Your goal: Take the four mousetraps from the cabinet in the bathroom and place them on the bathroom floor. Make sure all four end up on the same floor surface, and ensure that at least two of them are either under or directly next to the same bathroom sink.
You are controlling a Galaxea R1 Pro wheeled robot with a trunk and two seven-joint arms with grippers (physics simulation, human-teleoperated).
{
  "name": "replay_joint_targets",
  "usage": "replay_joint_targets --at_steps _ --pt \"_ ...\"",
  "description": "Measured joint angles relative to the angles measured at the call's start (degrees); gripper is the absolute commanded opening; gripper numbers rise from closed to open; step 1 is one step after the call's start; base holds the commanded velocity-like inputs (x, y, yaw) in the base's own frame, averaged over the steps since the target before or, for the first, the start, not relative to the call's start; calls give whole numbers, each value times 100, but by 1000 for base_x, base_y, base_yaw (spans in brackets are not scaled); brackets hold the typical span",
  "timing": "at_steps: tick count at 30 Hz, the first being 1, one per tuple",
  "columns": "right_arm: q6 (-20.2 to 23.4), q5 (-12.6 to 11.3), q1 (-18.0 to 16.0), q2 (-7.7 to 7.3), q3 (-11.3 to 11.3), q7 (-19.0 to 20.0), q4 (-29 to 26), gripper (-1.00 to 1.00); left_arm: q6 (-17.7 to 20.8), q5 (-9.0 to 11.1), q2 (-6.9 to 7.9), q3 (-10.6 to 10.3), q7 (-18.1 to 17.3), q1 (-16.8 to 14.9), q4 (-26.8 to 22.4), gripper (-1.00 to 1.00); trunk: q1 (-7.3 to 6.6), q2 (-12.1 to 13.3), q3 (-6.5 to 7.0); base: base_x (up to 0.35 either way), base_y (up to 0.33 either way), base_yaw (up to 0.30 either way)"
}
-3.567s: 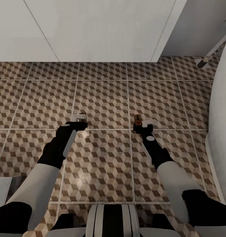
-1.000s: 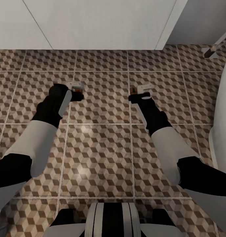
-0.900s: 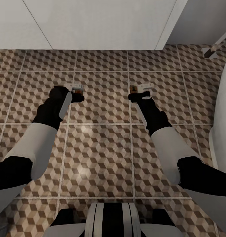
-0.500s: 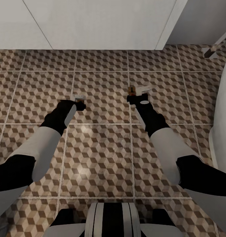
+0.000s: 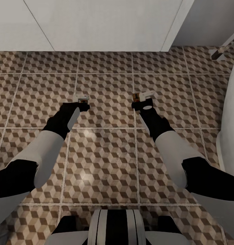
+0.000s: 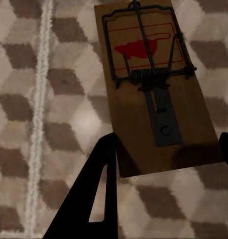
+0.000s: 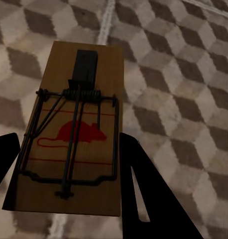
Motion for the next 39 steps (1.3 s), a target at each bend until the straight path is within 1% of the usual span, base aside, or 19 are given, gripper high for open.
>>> replay_joint_targets --at_steps 8,13,15,18,19,22,24,25,27,29,30,32,35,36,37,38,39 --pt "-82 20 -13 0 0 0 1 -100 17 2 2 1 5 -1 -359 -100 0 0 0 0 0 0" --pt "-123 17 -14 0 6 0 -12 -100 275 -1 4 -2 2 0 -638 -100 0 0 0 0 0 0" --pt "-262 13 -14 0 16 1 -34 -100 341 -1 7 -8 -4 0 -679 -100 0 0 0 0 0 0" --pt "-662 20 -15 0 25 -18 -50 -100 384 -8 10 -34 -11 0 -772 -100 0 0 0 0 0 0" --pt "-728 20 -15 0 25 -33 -51 -100 389 -9 12 -41 -12 0 -811 -100 0 0 0 0 0 0" --pt "-905 24 -15 0 25 -242 -52 -100 399 -23 38 -67 -8 9 -1062 -100 0 0 0 0 0 0" --pt "-964 25 -14 0 27 -622 -51 -100 400 -55 86 -75 -3 19 -1270 -100 0 0 0 0 0 0" --pt "-990 30 -14 0 30 -971 -52 -100 400 -90 114 -78 0 22 -1380 -100 0 0 0 0 0 0" --pt "-1017 42 -13 0 35 -1340 -57 -100 399 -153 127 -83 4 25 -1457 -100 0 0 0 0 0 0" --pt "-1036 50 -13 0 37 -1519 -58 -100 401 -213 126 -88 11 31 -1476 -100 0 0 0 0 0 0" --pt "-1040 47 -10 0 38 -1544 -57 -100 403 -223 126 -89 16 35 -1465 -100 0 0 0 0 0 0" --pt "-1034 44 -8 0 38 -1474 -54 -100 406 -237 126 -89 20 85 -1454 -100 0 0 0 0 0 0" --pt "-1021 42 -9 0 32 -779 -50 -100 388 -246 133 -90 4 226 -1510 -100 0 0 0 0 0 0" --pt "-1013 42 -10 0 25 -494 -49 -100 380 -247 137 -88 -4 246 -1509 -100 0 0 0 0 0 0" --pt "-993 40 -8 0 9 -70 -48 -100 368 -246 140 -83 -16 263 -1491 -100 0 0 0 0 0 0" --pt "-986 42 -8 0 3 77 -48 -100 363 -245 141 -81 -20 267 -1486 -100 0 0 0 0 0 0" --pt "-973 41 -9 0 -4 314 -47 -100 348 -244 142 -78 -27 272 -1484 -100 0 0 0 0 0 0"
